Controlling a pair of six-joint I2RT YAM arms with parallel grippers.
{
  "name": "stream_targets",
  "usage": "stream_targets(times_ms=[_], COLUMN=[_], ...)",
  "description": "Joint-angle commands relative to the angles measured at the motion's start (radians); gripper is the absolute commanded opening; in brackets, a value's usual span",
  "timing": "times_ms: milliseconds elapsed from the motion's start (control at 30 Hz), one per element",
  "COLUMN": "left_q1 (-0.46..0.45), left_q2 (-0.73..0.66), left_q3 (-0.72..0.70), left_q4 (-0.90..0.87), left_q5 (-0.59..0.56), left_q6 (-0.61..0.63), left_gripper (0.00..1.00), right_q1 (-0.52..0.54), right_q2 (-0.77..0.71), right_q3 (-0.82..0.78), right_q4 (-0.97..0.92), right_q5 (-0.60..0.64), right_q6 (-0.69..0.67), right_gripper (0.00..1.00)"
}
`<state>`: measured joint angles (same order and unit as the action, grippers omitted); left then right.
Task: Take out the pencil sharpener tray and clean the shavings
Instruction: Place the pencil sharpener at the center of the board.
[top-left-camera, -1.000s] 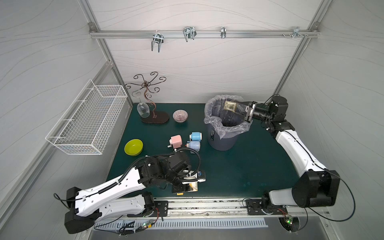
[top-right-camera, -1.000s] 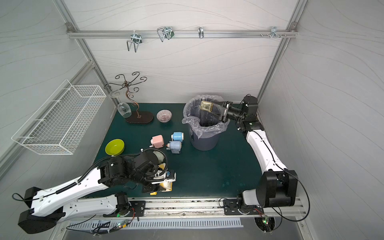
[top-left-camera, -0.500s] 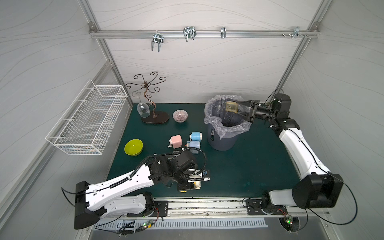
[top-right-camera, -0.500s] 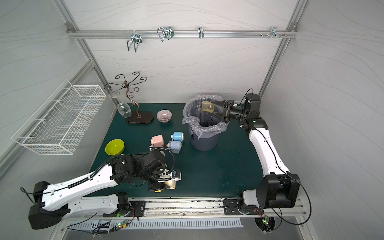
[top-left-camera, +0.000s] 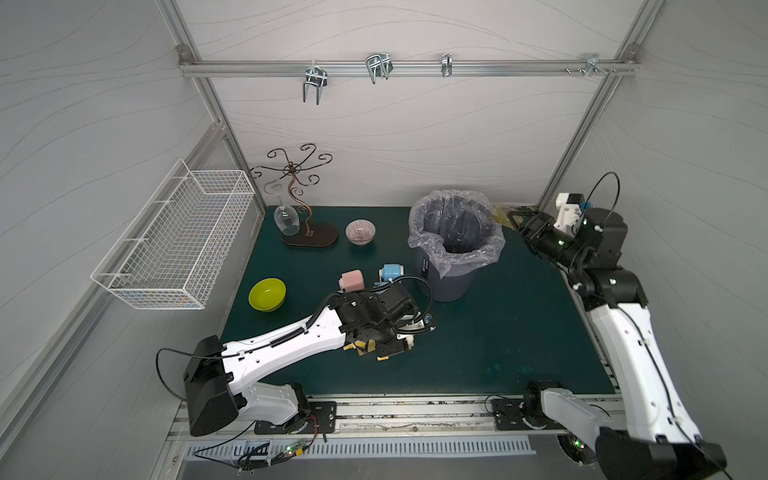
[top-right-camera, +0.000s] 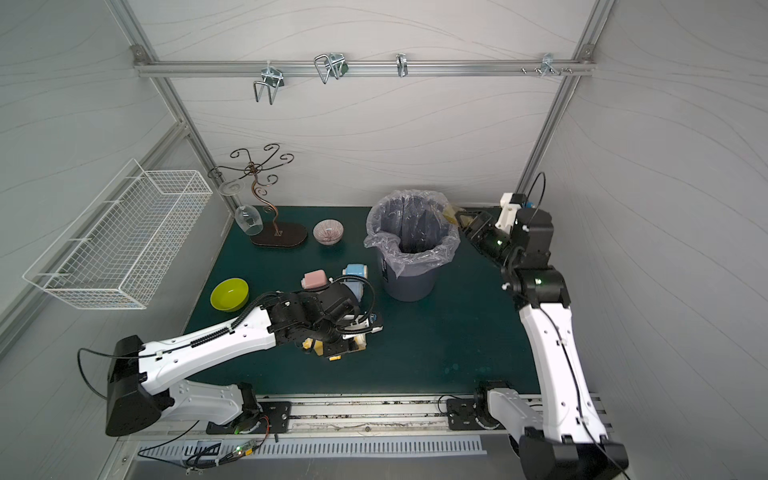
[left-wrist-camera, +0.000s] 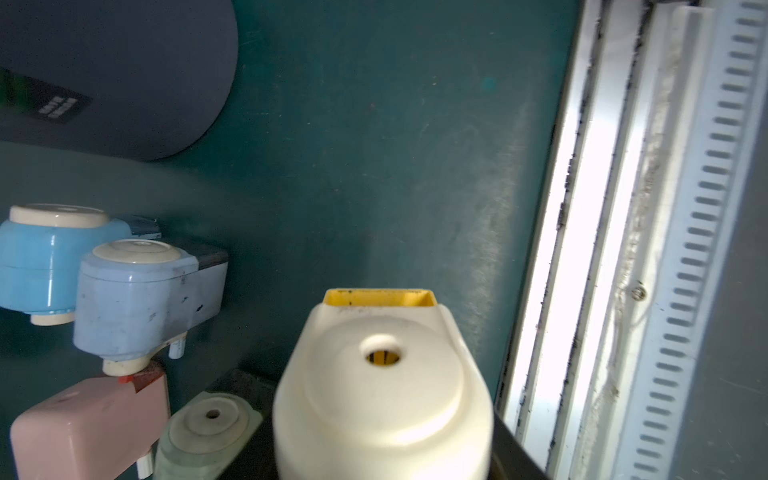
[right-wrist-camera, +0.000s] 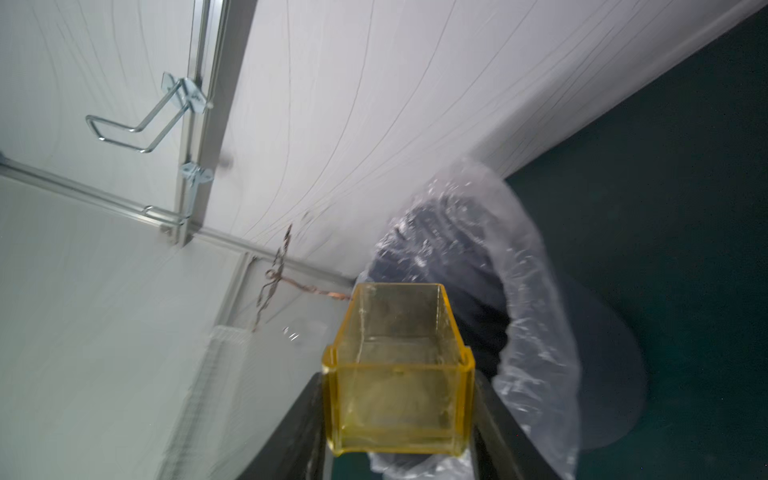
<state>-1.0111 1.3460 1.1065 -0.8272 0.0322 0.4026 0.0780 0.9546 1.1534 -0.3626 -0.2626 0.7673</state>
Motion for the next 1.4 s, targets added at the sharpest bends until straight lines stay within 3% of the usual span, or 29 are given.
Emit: stream_targets(times_ms=[0,167,333,433,600,800,1100,1367], left_q1=[0.013,0.022,0.028,0.029,0.032,0.035,0.042,0.047], left_q2=[0.062,0.101,0.082,0.084,0.107,0.142,0.188,0.191], left_q3=[0.061,0.033,-0.031,-0.049,-0.059,-0.071,-0.079,-0.086], left_q4=[0.022,0.027,0.085,0.102,0.115,0.149,0.146,0.146], left_q5=[-0.056,-0.035,-0.016,-0.008,0.014,0.021,0.006,-0.001], left_q6=[-0.036,-0.054,-0.085,-0.101,-0.123,-0.133,-0.14,-0.143], left_gripper=[0.0,0.0,0.0,0.0,0.0,0.0,0.0,0.0], right_q1=[0.02,0.063,0.269,0.342,0.335,0.272,0.285,0.316], right_q2=[-0.098,-0.074,0.08,0.209,0.358,0.439,0.503,0.546], right_q3=[-0.209,-0.377,-0.493,-0.545,-0.6,-0.668,-0.575,-0.584], right_q4=[0.155,0.215,0.411,0.555,0.706,0.753,0.563,0.556], right_q5=[0.46,0.65,0.969,1.082,1.083,0.972,0.88,0.894], right_q6=[-0.197,-0.192,-0.275,-0.283,-0.26,-0.155,-0.068,0.017], right_gripper=[0.0,0.0,0.0,0.0,0.0,0.0,0.0,0.34])
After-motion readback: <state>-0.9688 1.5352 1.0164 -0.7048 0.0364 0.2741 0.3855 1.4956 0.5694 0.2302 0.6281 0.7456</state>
